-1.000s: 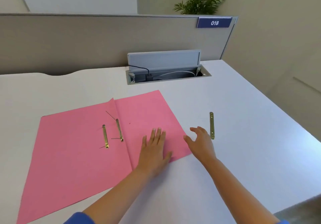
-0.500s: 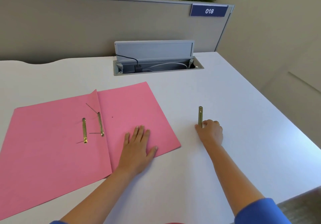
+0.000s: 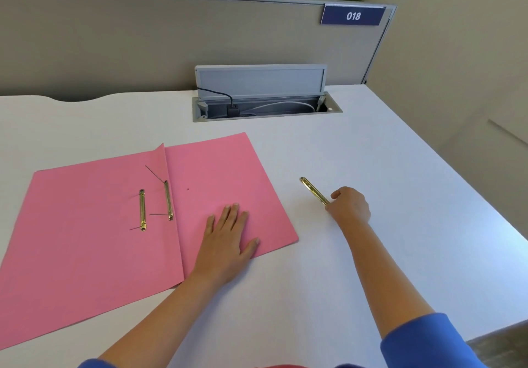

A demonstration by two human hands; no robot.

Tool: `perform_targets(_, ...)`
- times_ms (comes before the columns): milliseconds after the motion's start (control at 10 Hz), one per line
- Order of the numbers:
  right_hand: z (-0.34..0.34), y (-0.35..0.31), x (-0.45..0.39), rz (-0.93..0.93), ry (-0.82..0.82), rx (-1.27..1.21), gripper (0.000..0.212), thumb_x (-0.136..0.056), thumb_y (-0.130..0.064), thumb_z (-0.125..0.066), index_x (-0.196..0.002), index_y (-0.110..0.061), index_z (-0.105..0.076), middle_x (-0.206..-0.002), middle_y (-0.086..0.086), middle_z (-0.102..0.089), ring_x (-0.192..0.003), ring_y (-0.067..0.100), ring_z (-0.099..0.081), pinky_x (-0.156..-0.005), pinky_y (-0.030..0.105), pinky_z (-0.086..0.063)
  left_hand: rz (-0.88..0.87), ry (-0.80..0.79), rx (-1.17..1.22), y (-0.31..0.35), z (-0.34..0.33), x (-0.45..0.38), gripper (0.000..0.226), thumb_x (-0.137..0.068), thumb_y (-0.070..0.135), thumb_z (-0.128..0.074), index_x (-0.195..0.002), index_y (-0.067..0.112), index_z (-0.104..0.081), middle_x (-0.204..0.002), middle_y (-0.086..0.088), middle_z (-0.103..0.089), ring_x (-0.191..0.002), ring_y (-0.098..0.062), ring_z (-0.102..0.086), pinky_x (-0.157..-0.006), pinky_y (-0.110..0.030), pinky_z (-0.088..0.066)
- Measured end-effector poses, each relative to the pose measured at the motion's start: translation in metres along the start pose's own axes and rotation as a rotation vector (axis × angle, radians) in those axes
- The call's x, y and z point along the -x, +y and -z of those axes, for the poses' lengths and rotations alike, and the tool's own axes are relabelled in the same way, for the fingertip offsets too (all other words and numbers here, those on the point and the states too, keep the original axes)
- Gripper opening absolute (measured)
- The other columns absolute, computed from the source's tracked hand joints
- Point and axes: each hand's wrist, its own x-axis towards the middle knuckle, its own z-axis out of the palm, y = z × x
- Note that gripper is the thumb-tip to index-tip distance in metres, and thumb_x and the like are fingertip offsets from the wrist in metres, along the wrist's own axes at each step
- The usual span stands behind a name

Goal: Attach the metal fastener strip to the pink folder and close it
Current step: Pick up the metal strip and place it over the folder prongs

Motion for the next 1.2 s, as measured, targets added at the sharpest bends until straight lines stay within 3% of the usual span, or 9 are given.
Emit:
perform_targets(100, 0.000, 0.001, -0.002, -0.001, 0.001, 0.067, 0.024, -0.077, -0.004, -0.060, -0.098, -0.015, -0.067, -0.086, 0.003, -0.058, -0.079, 0.025, -0.055, -0.066, 0.025, -0.041, 0.001, 0.001, -0.006, 0.000, 0.001, 0.000, 0.068, -0.089, 0.057, -0.026, -0.147, 0.025, -0.013, -0.160, 0.001, -0.003, -0.146, -0.015, 0.004, -0.115, -0.037, 0.011)
perform_targets(300, 0.001, 0.000, -0.005, 0.014, 0.007, 0.146, 0.015, -0.074, 0.002, -0.056, -0.076, -0.013, -0.059, -0.077, 0.006, -0.054, -0.070, 0.028, -0.051, -0.061, 0.025, -0.039, -0.001, -0.011, -0.003, 0.001, 0.002, -0.001, 0.067, -0.090, 0.056, -0.027, -0.147, 0.024, -0.013, -0.160, 0.000, -0.003, -0.146, -0.015, 0.004, -0.115, -0.038, 0.010)
perform_targets(600, -0.003, 0.002, -0.007, 0.032, -0.056, 0.108, 0.013, -0.079, -0.002, -0.050, -0.079, -0.011, -0.060, -0.080, 0.007, -0.055, -0.073, 0.028, -0.052, -0.062, 0.026, -0.040, 0.002, -0.010, -0.004, 0.000, 0.001, 0.000, 0.068, -0.089, 0.056, -0.026, -0.147, 0.025, -0.013, -0.160, 0.001, -0.003, -0.146, -0.015, 0.003, -0.115, -0.036, 0.011)
perform_targets(700, -0.002, 0.002, -0.006, 0.030, -0.075, 0.046, 0.014, -0.077, -0.003, -0.049, -0.067, -0.012, -0.054, -0.073, 0.006, -0.053, -0.068, 0.028, -0.049, -0.052, 0.023, -0.036, 0.003, -0.008, -0.011, 0.000, 0.000, -0.001, 0.068, -0.089, 0.057, -0.025, -0.147, 0.025, -0.012, -0.160, 0.001, -0.003, -0.146, -0.015, 0.003, -0.114, -0.036, 0.012)
perform_targets(800, 0.002, -0.003, 0.000, 0.058, -0.121, -0.074, 0.021, -0.076, -0.008, -0.056, -0.058, -0.017, -0.052, -0.066, 0.001, -0.054, -0.067, 0.024, -0.052, -0.053, 0.023, -0.037, 0.009, -0.014, 0.008, 0.001, -0.001, -0.001, 0.067, -0.089, 0.056, -0.027, -0.147, 0.024, -0.014, -0.160, 0.000, -0.003, -0.146, -0.016, 0.004, -0.115, -0.037, 0.011)
perform_targets(900, 0.007, -0.011, 0.011, 0.102, -0.160, -0.202, 0.004, -0.076, -0.013, -0.064, -0.073, -0.014, -0.067, -0.066, -0.001, -0.059, -0.070, 0.020, -0.056, -0.061, 0.027, -0.044, 0.013, -0.039, 0.102, 0.000, 0.004, -0.003, 0.063, -0.090, 0.049, -0.036, -0.145, 0.023, -0.021, -0.159, 0.001, -0.010, -0.146, -0.014, -0.003, -0.117, -0.036, 0.007)
perform_targets(1000, 0.009, -0.022, 0.030, 0.132, -0.261, -0.384, 0.005, -0.075, -0.010, -0.068, -0.070, -0.012, -0.068, -0.066, -0.001, -0.060, -0.068, 0.017, -0.055, -0.061, 0.025, -0.043, 0.125, 0.098, 0.548, 0.002, 0.021, -0.004, 0.048, -0.089, 0.027, -0.053, -0.135, 0.018, -0.044, -0.146, -0.001, -0.042, -0.136, -0.016, -0.035, -0.115, -0.030, -0.021)
perform_targets(1100, 0.008, -0.038, 0.055, 0.148, -0.458, -0.520, 0.013, -0.075, -0.007, -0.069, -0.066, -0.015, -0.066, -0.062, -0.004, -0.056, -0.061, 0.008, -0.045, -0.048, 0.016, -0.032, 0.340, 0.240, 1.015, 0.005, 0.047, -0.010, 0.035, -0.086, 0.014, -0.060, -0.121, 0.014, -0.058, -0.119, -0.005, -0.063, -0.099, -0.014, -0.060, -0.088, -0.026, -0.048)
perform_targets(1200, -0.002, -0.059, 0.082, 0.152, -0.602, -0.506, 0.005, -0.076, -0.014, -0.070, -0.073, -0.018, -0.069, -0.066, -0.003, -0.056, -0.064, 0.010, -0.043, -0.053, 0.022, -0.026, 0.518, 0.174, 1.411, -0.003, 0.074, -0.014, 0.030, -0.085, 0.012, -0.062, -0.113, 0.005, -0.059, -0.096, -0.009, -0.067, -0.076, -0.016, -0.066, -0.062, -0.024, -0.056)
